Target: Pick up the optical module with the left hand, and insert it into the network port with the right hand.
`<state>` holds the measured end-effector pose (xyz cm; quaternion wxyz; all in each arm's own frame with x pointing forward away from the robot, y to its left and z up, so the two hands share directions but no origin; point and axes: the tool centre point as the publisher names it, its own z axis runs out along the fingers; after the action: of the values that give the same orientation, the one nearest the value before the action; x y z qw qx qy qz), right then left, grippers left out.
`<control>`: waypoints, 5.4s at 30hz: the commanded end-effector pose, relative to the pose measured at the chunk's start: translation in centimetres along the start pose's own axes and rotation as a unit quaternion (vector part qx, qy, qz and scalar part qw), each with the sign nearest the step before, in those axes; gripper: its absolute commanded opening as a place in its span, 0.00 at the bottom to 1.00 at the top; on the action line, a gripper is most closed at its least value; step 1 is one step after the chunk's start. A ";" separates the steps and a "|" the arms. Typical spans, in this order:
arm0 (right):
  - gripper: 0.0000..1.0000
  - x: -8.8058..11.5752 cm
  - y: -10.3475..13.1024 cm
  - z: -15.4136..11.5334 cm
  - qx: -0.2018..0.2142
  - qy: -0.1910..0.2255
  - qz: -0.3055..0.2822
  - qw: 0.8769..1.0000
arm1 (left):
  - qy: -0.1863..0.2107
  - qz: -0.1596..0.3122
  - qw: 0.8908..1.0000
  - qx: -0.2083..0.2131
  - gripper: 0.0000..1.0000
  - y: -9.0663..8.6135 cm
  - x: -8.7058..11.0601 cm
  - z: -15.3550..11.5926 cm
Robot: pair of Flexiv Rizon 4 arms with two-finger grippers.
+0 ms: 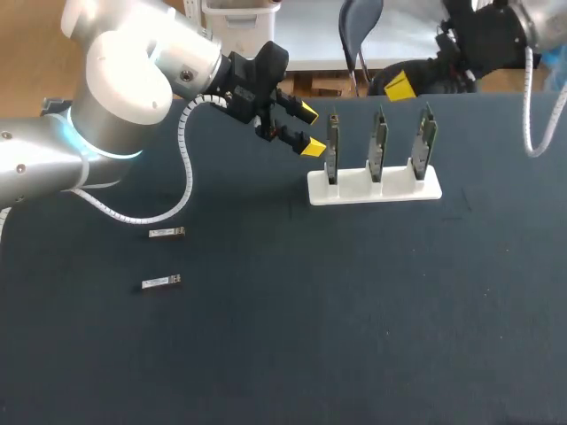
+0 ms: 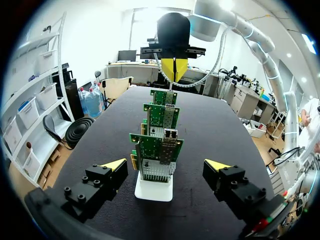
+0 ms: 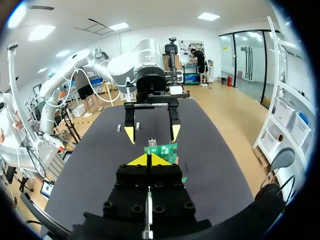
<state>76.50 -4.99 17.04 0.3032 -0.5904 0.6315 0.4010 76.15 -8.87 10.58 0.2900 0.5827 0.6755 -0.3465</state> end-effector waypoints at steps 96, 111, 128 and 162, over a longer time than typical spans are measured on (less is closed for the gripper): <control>1.00 3.2 -0.2 -0.6 0.004 0.032 0.017 0.999 | 0.339 -0.023 0.924 -0.175 1.00 -9.4 17.6 -14.8; 1.00 3.2 -0.2 -0.6 0.004 0.032 0.017 0.999 | 0.404 -0.013 0.905 -0.132 1.00 -9.0 22.2 -15.8; 1.00 3.2 -0.2 -0.6 0.004 0.032 0.017 0.999 | 0.432 -0.012 0.896 -0.102 1.00 -8.1 25.4 -15.8; 1.00 3.2 -0.2 -0.6 0.004 0.032 0.017 0.999 | 0.433 -0.015 0.898 -0.072 1.00 -6.8 27.2 -14.3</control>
<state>76.45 -7.16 14.56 0.2772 -0.5912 0.6521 0.3852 65.08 18.08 -1.46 0.0076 0.6416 0.7669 -0.0131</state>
